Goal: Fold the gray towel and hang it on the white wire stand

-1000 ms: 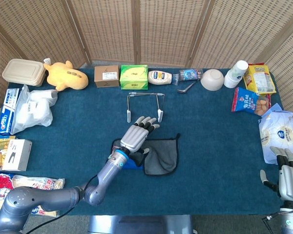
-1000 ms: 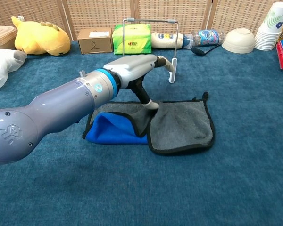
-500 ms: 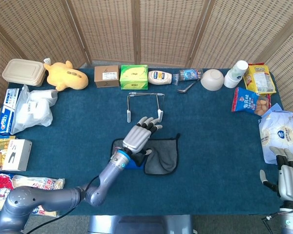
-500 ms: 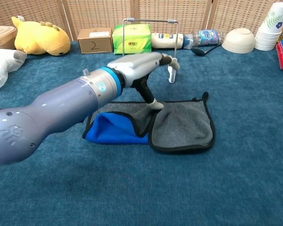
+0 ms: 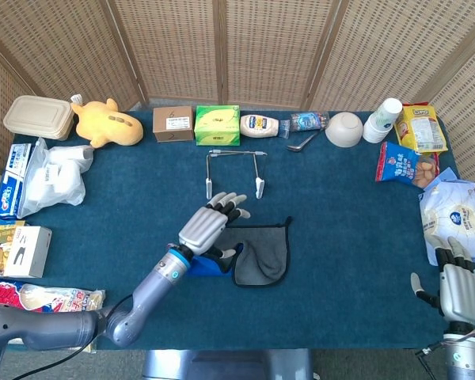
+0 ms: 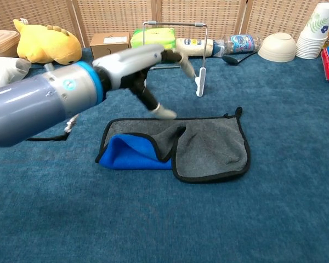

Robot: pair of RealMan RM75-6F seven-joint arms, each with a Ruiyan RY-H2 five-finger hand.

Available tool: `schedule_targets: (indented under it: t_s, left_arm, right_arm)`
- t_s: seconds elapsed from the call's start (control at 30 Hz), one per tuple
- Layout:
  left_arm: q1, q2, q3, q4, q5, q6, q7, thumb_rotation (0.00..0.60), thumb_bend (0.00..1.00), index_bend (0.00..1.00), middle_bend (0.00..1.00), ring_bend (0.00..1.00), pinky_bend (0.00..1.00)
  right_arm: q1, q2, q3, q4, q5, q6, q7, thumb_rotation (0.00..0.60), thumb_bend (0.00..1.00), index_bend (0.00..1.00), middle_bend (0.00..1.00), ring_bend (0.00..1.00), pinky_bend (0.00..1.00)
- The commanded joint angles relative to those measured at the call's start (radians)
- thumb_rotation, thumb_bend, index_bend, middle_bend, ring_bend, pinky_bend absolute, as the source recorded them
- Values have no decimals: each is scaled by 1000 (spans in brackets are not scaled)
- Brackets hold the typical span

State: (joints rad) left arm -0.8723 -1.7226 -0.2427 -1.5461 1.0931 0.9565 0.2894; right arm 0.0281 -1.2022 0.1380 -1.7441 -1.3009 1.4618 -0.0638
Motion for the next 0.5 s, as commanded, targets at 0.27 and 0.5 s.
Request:
schedule_targets:
  t_s: [0.27,0.5]
  left_arm:
    - [51,90,72,-95,70,7,-40,600,257,296,88,0,0]
    - [92,167,145,-152,136,12,-49,600,257,344,89,0,0]
  right_arm:
    - [-4,5,-2,-3,4,6,0,600,371,141,152,30,0]
    - [0,-4,-6,4,1,-1,5,600,370,141,152,30,0]
